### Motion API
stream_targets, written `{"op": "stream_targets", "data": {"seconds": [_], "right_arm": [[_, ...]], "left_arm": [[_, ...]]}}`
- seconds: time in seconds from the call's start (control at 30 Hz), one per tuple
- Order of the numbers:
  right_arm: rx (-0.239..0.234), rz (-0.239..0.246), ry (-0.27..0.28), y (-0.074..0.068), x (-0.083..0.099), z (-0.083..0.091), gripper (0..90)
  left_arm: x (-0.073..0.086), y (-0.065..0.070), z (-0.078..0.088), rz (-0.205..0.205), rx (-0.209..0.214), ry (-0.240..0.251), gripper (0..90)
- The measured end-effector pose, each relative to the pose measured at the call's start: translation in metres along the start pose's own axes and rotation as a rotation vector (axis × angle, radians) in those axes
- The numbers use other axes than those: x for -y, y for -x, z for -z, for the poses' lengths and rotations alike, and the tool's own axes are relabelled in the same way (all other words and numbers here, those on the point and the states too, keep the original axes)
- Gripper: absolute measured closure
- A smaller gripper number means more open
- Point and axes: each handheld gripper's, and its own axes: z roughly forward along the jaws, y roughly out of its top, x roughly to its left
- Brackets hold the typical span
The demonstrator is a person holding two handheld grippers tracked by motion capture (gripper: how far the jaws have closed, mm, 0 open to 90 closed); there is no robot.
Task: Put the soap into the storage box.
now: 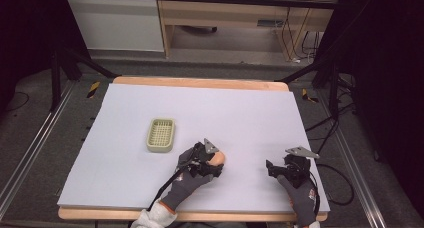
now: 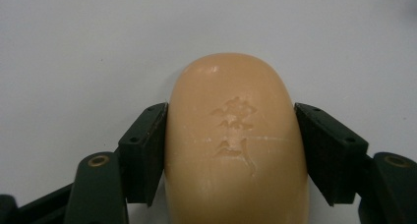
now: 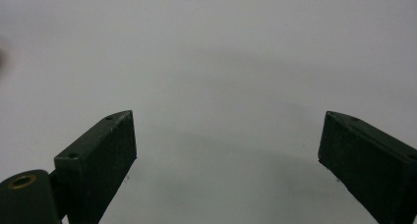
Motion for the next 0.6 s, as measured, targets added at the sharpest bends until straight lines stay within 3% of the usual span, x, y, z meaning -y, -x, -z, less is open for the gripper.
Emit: {"op": "stream_targets", "data": {"seconds": [0.6], "right_arm": [[0.001, 0.003, -0.002, 0.0002, 0.0001, -0.0002, 7.8]], "left_arm": [[-0.0022, -0.0025, 0.0071, 0.008, 0.015, -0.006, 31.7]]}}
